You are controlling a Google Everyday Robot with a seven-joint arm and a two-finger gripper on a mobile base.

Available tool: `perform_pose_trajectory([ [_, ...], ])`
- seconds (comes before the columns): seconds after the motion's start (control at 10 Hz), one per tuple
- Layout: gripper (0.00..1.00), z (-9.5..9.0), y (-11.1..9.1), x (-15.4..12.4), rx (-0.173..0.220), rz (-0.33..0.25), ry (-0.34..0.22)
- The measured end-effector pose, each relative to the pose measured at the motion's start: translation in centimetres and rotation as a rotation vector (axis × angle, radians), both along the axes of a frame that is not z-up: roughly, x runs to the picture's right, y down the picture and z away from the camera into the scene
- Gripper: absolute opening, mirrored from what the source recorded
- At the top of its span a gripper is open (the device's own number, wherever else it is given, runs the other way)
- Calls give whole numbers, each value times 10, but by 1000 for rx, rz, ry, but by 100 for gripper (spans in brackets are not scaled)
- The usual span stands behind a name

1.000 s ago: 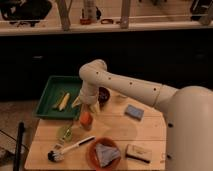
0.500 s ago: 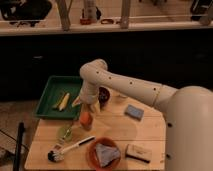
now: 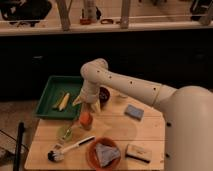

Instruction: Place apple in metal cup

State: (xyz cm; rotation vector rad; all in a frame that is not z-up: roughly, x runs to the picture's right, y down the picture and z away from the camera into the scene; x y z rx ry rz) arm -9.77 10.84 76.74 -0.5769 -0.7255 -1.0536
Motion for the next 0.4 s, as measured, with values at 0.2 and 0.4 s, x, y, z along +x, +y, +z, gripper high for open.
perform_pose_trajectory([
  [0.2, 80, 1, -1, -1, -1, -8, 11],
  [0.4, 80, 2, -1, 1, -2, -8, 17],
])
